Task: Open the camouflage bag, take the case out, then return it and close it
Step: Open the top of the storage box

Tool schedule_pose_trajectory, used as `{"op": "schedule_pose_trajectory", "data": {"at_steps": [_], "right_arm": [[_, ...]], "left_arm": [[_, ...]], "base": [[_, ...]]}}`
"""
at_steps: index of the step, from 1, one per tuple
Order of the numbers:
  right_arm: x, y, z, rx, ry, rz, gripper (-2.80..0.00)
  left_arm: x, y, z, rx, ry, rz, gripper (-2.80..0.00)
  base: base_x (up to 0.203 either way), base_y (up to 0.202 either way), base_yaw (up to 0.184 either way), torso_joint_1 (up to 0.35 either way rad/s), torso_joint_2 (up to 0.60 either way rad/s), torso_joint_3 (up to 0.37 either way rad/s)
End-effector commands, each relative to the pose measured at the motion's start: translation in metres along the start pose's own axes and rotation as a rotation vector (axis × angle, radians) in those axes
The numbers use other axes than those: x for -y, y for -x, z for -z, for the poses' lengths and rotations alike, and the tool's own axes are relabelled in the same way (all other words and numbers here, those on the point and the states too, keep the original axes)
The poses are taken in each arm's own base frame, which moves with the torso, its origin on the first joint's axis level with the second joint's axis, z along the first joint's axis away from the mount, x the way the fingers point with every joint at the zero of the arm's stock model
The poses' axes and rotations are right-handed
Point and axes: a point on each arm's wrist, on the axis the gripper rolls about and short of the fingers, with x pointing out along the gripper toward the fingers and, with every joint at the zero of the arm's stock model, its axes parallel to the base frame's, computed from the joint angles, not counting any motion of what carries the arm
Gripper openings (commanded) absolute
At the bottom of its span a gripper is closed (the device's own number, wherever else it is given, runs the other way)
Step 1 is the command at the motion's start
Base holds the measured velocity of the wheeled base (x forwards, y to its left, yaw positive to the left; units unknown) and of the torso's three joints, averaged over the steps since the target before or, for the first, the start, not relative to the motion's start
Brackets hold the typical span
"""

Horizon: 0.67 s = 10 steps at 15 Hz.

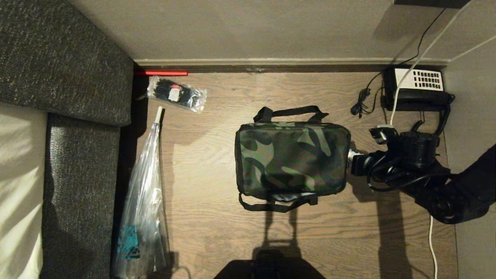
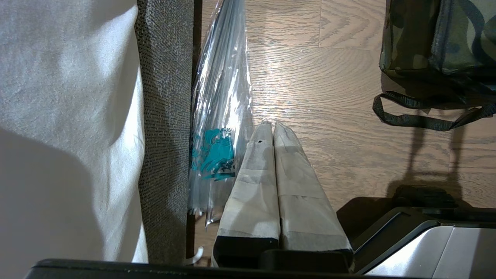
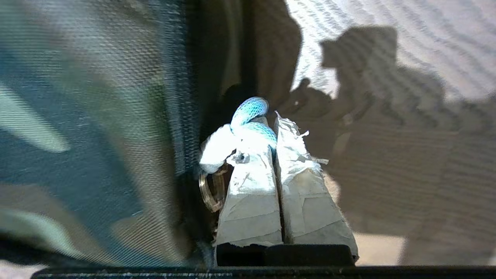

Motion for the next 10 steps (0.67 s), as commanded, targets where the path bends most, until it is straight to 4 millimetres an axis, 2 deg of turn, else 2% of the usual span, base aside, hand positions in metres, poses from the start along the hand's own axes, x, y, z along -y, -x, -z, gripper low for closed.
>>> {"op": "schedule_pose_trajectory", "data": {"at_steps": [1,6,7,10], "right_arm": [[-0.006,0.007,-0.008,0.023,0.002,-0.016,-2.80],[-0.010,0.009,-0.006,0.014,0.005,-0.025,-2.80],[-0.010,0.010,-0.006,0.012,0.005,-0.025,-2.80],[-0.011,0.016,-0.008,0.006,0.004,-0.025,-2.80]], "left_arm": [[0.000,0.000,0.000,-0.003,0.000,0.000,-2.80],[0.000,0.000,0.000,-0.002,-0.002,-0.001,-2.80],[0.000,0.002,-0.007,0.023,-0.006,0.000,-2.80],[0.000,0.009,-0.058,0.034,-0.003,0.010,-2.80]], "base": [[0.000,0.000,0.000,0.000,0.00,0.000],[0.000,0.000,0.000,0.000,0.00,0.000],[0.000,0.000,0.000,0.000,0.00,0.000],[0.000,0.000,0.000,0.000,0.00,0.000]]}}
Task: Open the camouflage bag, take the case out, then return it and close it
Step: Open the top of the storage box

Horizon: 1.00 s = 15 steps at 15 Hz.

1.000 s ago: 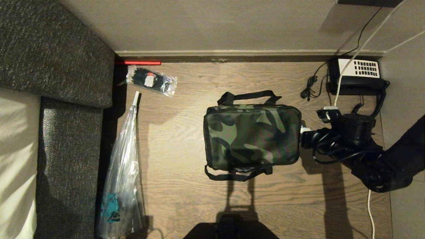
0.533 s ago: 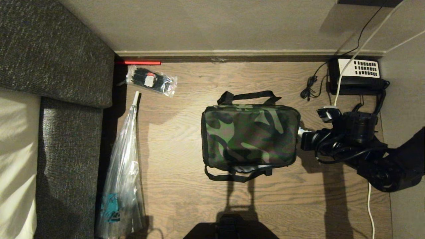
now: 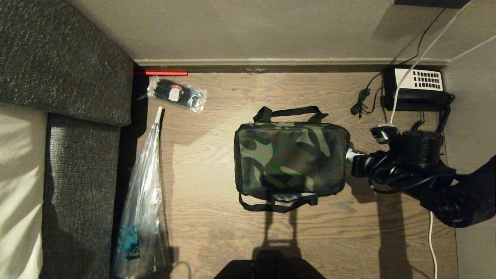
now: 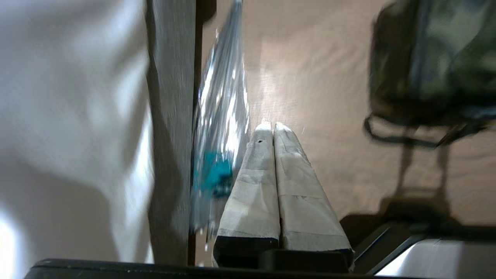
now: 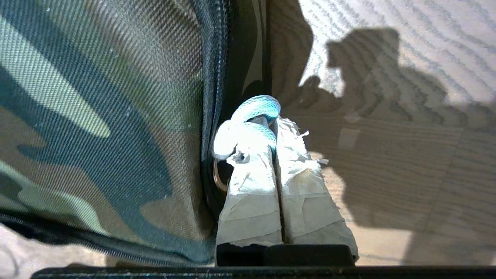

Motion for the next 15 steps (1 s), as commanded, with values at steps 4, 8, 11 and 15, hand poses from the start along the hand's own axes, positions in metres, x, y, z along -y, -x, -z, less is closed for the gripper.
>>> {"op": "schedule_pose_trajectory", "data": {"at_steps": [4,8,11,15], "right_arm": [[0.000,0.003,-0.005,0.013,-0.001,-0.001,-2.80],[0.000,0.004,-0.005,0.015,-0.002,0.001,-2.80],[0.000,0.004,-0.005,0.014,-0.010,0.019,-2.80],[0.001,0.003,-0.004,0.007,-0.043,0.036,-2.80]], "left_arm": [[-0.001,-0.066,-0.088,-0.247,0.150,0.040,-2.80],[0.005,-0.171,-0.113,-0.453,0.424,0.190,-2.80],[0.029,-0.236,-0.097,-0.586,0.536,0.380,-2.80],[0.089,-0.290,-0.086,-0.675,0.568,0.617,-2.80]], "base": [[0.000,0.000,0.000,0.000,0.00,0.000],[0.000,0.000,0.000,0.000,0.00,0.000],[0.000,0.000,0.000,0.000,0.00,0.000],[0.000,0.000,0.000,0.000,0.00,0.000]]}}
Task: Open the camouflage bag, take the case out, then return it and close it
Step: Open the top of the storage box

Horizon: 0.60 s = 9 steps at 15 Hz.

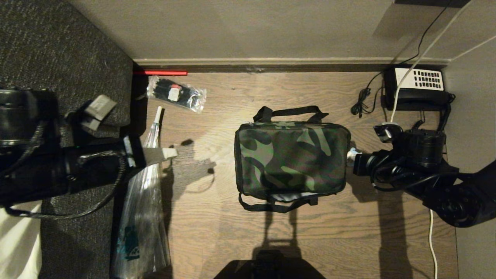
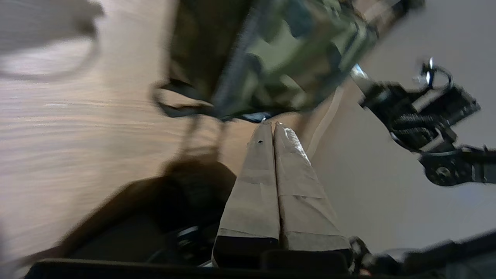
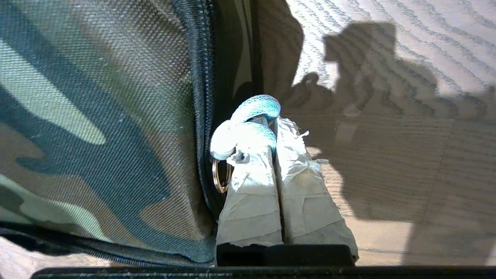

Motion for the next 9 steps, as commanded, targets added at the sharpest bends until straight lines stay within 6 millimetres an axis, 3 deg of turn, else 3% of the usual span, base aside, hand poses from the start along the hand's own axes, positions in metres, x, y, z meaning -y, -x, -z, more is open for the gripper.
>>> {"op": "schedule_pose_trajectory", "data": {"at_steps": [1,6,9], "right_arm": [[0.000,-0.002,0.000,-0.012,-0.004,0.005,-2.80],[0.000,-0.004,0.000,-0.016,-0.029,0.007,-2.80],[0.000,-0.005,0.002,-0.029,-0.036,0.007,-2.80]], "left_arm": [[-0.004,-0.063,0.011,-0.145,0.035,0.021,-2.80],[-0.002,-0.164,0.024,-0.258,0.093,0.053,-2.80],[-0.001,-0.197,0.033,-0.288,0.099,0.067,-2.80]], "base": [[0.000,0.000,0.000,0.000,0.00,0.000],[0.000,0.000,0.000,0.000,0.00,0.000],[0.000,0.000,0.000,0.000,0.00,0.000]]}}
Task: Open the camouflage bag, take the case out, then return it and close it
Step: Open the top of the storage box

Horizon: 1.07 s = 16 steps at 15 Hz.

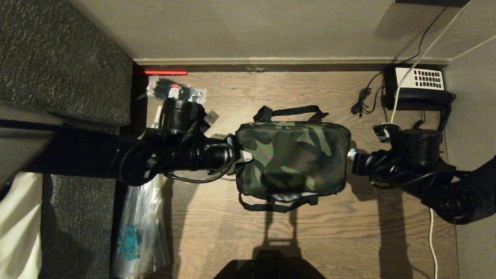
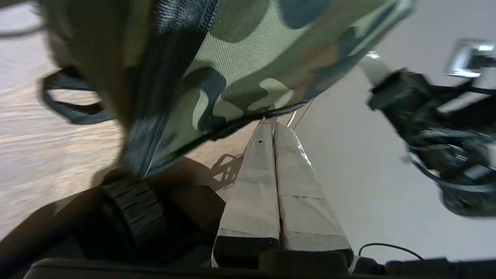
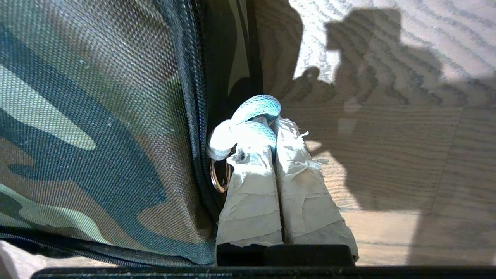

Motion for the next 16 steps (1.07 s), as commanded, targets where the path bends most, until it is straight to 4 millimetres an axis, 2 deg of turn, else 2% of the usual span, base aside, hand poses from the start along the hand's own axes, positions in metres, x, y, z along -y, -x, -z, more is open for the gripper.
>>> {"op": "schedule_pose_trajectory", "data": {"at_steps": [1,3,7,9,16], "right_arm": [[0.000,-0.001,0.002,-0.004,-0.012,-0.002,-2.80],[0.000,-0.003,0.003,-0.011,-0.014,-0.001,-2.80],[0.000,-0.003,0.003,-0.010,-0.015,-0.005,-2.80],[0.000,-0.003,0.003,-0.010,-0.015,-0.006,-2.80],[0.000,-0.006,0.001,-0.009,-0.014,-0.009,-2.80]], "left_arm": [[-0.015,-0.038,0.010,-0.059,0.024,-0.023,-2.80],[-0.019,-0.053,0.007,-0.047,0.017,-0.031,-2.80],[-0.020,-0.065,-0.003,-0.011,0.004,-0.032,-2.80],[-0.020,-0.072,-0.012,0.066,-0.009,-0.073,-2.80],[-0.038,-0.096,-0.001,0.034,-0.001,-0.108,-2.80]], "base": [[0.000,0.000,0.000,0.000,0.00,0.000],[0.000,0.000,0.000,0.000,0.00,0.000],[0.000,0.000,0.000,0.000,0.00,0.000],[0.000,0.000,0.000,0.000,0.00,0.000],[0.000,0.000,0.000,0.000,0.00,0.000]]}}
